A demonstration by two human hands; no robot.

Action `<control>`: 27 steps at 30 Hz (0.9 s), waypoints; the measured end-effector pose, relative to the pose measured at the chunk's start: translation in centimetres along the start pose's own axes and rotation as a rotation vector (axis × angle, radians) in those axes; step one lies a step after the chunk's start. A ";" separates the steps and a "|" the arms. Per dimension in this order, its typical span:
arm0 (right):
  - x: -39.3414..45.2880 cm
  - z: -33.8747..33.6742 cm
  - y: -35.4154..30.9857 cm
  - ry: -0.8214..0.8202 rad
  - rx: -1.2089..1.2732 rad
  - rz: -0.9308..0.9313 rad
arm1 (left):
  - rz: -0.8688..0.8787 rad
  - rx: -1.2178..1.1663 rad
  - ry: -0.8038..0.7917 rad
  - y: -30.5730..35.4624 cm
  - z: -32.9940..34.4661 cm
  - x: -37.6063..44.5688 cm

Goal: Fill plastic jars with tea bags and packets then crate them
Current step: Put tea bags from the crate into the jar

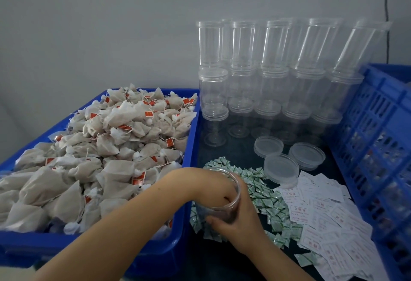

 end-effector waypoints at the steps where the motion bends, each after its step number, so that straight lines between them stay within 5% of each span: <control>1: 0.0 0.0 -0.1 0.005 0.010 -0.005 | 0.000 0.007 0.020 0.1 -0.2 0.0; 6: -0.2 0.0 -0.4 -0.003 0.040 -0.022 | 0.009 0.031 0.220 0.5 -2.1 -2.0; 9: -0.3 -0.1 -0.2 0.004 0.009 0.006 | -0.046 0.076 0.470 -0.3 -4.3 -5.4; 17: -0.5 -0.1 0.2 0.016 0.008 0.031 | -0.446 0.081 1.077 -7.0 -3.7 -14.8; 27: -1.0 -0.2 -0.3 0.024 0.016 0.029 | -0.577 0.079 0.734 -10.1 0.0 -11.7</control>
Point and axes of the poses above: each hand's wrist, its own x-axis towards the middle knuckle, its own z-axis out of the palm, y = z × x, the point moved 8 cm from there along x, towards the middle knuckle, and after that the axes turned 15 degrees about z, right-handed, at the moved point
